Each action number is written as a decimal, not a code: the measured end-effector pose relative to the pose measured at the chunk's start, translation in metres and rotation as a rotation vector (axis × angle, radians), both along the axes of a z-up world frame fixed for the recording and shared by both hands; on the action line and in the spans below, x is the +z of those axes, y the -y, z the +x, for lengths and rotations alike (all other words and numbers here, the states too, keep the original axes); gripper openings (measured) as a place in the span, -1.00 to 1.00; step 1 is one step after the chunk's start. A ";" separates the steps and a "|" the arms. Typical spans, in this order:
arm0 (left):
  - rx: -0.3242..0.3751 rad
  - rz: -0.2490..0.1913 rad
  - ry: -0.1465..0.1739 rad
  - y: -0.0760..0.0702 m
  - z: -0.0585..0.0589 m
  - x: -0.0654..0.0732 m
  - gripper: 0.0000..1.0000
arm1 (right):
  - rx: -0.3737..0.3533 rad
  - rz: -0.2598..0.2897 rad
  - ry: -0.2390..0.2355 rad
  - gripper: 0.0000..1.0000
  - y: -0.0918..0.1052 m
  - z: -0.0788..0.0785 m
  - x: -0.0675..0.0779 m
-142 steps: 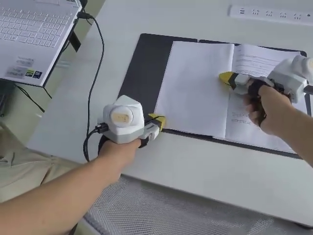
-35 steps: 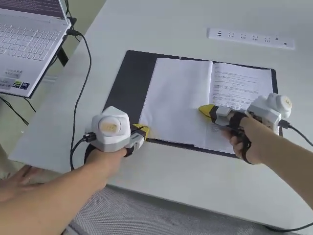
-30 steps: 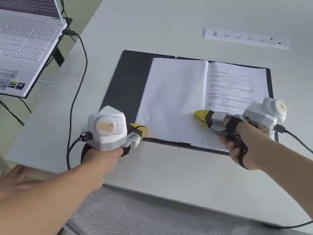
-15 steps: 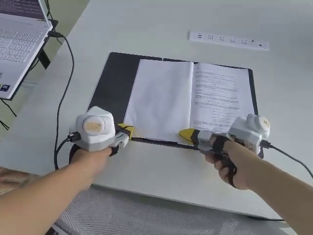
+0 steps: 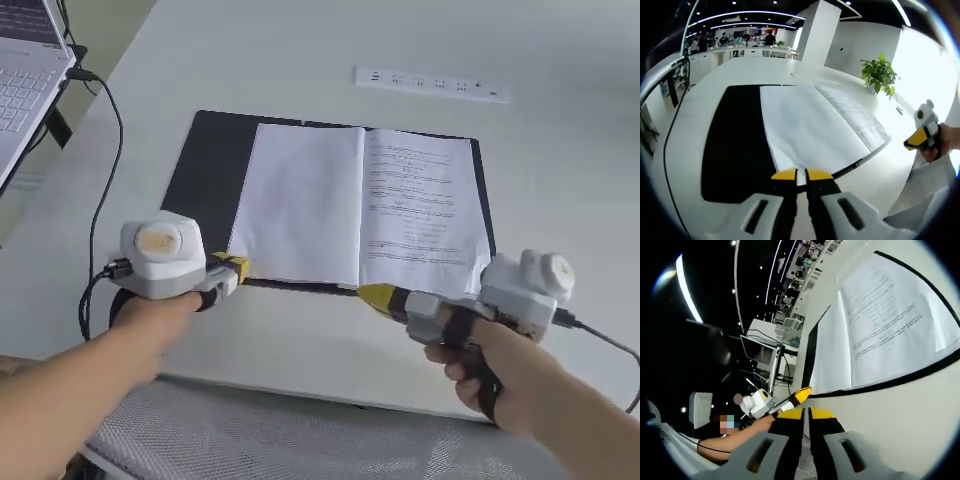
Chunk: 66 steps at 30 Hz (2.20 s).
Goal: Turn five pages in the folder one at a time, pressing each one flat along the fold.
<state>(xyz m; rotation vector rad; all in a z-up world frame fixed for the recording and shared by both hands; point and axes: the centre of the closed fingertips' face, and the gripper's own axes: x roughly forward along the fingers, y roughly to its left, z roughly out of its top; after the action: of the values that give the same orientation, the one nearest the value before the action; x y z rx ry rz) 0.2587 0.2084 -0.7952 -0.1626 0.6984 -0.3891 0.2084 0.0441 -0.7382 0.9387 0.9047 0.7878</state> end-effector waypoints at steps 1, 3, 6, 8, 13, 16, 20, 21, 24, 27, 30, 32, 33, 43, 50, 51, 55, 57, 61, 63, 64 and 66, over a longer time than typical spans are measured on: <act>-0.002 -0.007 0.000 0.000 -0.003 0.005 -0.85 | -0.021 -0.025 0.030 -0.92 0.008 0.000 0.004; -0.004 -0.012 0.001 0.000 -0.010 0.013 -0.74 | -0.039 -0.062 0.055 -0.86 0.017 -0.006 0.013; -0.011 -0.031 0.007 0.000 -0.020 0.026 -0.69 | -0.076 -0.119 0.097 -0.76 0.032 -0.009 0.019; -0.019 -0.032 0.001 0.000 -0.027 0.033 -0.60 | -0.091 -0.159 0.139 -0.68 0.042 -0.011 0.024; -0.054 -0.028 0.022 -0.002 -0.042 0.054 -0.49 | -0.094 -0.272 0.206 -0.54 0.063 -0.019 0.032; -0.068 -0.030 0.021 -0.002 -0.048 0.065 -0.41 | -0.092 -0.303 0.223 -0.46 0.072 -0.024 0.039; -0.126 0.032 0.044 -0.004 -0.059 0.079 -0.33 | -0.105 -0.327 0.242 -0.33 0.085 -0.027 0.049; -0.133 0.050 0.049 -0.005 -0.061 0.081 -0.29 | -0.108 -0.335 0.246 -0.31 0.087 -0.027 0.051; -0.154 0.074 0.044 -0.008 -0.070 0.088 -0.21 | -0.117 -0.363 0.264 -0.21 0.096 -0.029 0.058; -0.158 0.082 0.039 -0.014 -0.079 0.096 -0.18 | -0.114 -0.387 0.292 -0.17 0.105 -0.032 0.067; -0.150 0.068 0.036 -0.020 -0.084 0.103 -0.17 | -0.111 -0.408 0.309 -0.17 0.111 -0.036 0.071; -0.141 0.053 0.028 -0.024 -0.087 0.108 -0.15 | -0.113 -0.415 0.315 -0.15 0.113 -0.038 0.073; -0.138 0.051 0.026 -0.025 -0.088 0.109 -0.15 | -0.109 -0.430 0.324 -0.16 0.114 -0.039 0.073; -0.137 0.056 0.010 -0.030 -0.093 0.109 -0.09 | -0.078 -0.458 0.347 -0.12 0.114 -0.044 0.073; -0.148 0.074 -0.004 -0.031 -0.095 0.102 -0.09 | -0.118 -0.457 0.331 -0.13 0.124 -0.041 0.071; -0.147 0.076 -0.005 -0.032 -0.094 0.102 -0.08 | -0.117 -0.461 0.328 -0.13 0.125 -0.042 0.069; -0.149 0.074 -0.007 -0.027 -0.091 0.101 -0.07 | -0.115 -0.470 0.325 -0.14 0.127 -0.042 0.066; -0.160 0.075 -0.008 -0.021 -0.088 0.100 -0.08 | -0.111 -0.474 0.320 -0.14 0.127 -0.041 0.063; -0.183 0.081 -0.002 -0.008 -0.082 0.098 -0.07 | -0.112 -0.472 0.321 -0.15 0.127 -0.039 0.061; -0.192 0.076 0.003 0.001 -0.077 0.097 -0.06 | -0.117 -0.472 0.321 -0.14 0.127 -0.037 0.060; -0.199 0.072 0.010 0.006 -0.074 0.097 -0.06 | -0.123 -0.470 0.323 -0.15 0.128 -0.035 0.059; -0.200 0.068 0.022 0.015 -0.067 0.094 -0.05 | -0.129 -0.461 0.320 -0.15 0.127 -0.033 0.057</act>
<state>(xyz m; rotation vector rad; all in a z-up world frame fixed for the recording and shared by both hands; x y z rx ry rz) 0.1920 0.1932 -0.7008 -0.0236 0.7070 -0.5564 0.1754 -0.0831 -0.6816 0.4444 0.6940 0.5636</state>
